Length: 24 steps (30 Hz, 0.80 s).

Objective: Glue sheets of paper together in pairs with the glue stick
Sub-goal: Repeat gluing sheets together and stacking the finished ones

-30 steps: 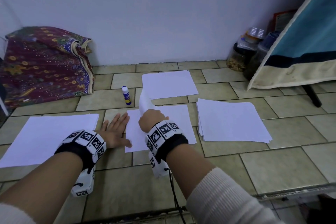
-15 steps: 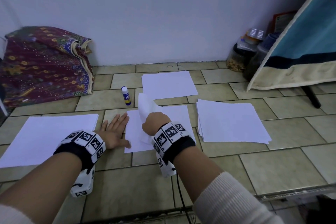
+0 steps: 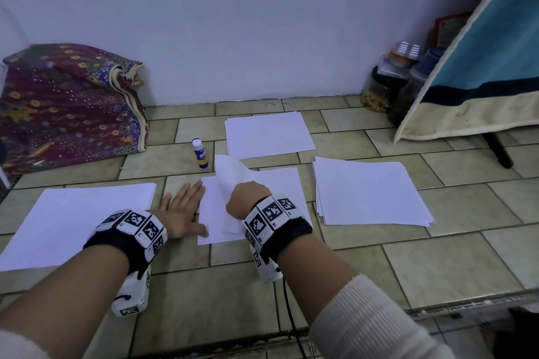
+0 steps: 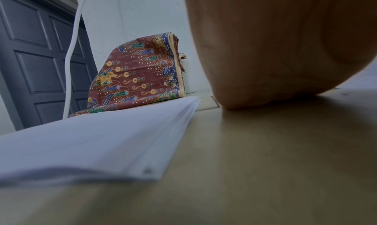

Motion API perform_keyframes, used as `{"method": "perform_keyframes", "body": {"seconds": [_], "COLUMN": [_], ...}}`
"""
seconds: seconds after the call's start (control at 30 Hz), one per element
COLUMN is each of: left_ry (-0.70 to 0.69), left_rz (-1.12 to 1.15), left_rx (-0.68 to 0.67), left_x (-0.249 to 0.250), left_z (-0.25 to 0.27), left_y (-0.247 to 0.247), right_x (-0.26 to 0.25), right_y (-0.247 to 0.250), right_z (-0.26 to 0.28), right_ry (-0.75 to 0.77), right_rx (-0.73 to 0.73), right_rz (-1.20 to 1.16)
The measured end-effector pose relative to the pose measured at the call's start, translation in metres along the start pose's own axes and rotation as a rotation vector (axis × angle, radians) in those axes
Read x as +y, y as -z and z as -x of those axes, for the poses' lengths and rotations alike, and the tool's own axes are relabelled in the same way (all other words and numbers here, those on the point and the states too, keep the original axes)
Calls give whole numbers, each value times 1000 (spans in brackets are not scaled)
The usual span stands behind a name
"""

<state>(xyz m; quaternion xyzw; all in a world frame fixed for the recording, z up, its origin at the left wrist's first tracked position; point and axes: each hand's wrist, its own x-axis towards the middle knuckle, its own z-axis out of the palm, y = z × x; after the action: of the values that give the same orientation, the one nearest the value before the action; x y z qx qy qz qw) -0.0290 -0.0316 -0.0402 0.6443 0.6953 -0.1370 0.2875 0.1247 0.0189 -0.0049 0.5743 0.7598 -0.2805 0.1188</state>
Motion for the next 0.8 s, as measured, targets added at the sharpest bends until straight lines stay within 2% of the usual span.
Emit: {"method": "perform_keyframes", "body": {"seconds": [0.33,0.8], "left_ry": [6,-13], "left_rz": [0,13], "left_rx": [-21,-9], "left_x": [3,2], "left_z": [4,3], "left_y": [3,3], "right_x": [3,5], "right_y": [1,4], "right_z": [9,14], "right_ry": [97,130], "right_rx": [27,29], "right_rz": [81,155]}}
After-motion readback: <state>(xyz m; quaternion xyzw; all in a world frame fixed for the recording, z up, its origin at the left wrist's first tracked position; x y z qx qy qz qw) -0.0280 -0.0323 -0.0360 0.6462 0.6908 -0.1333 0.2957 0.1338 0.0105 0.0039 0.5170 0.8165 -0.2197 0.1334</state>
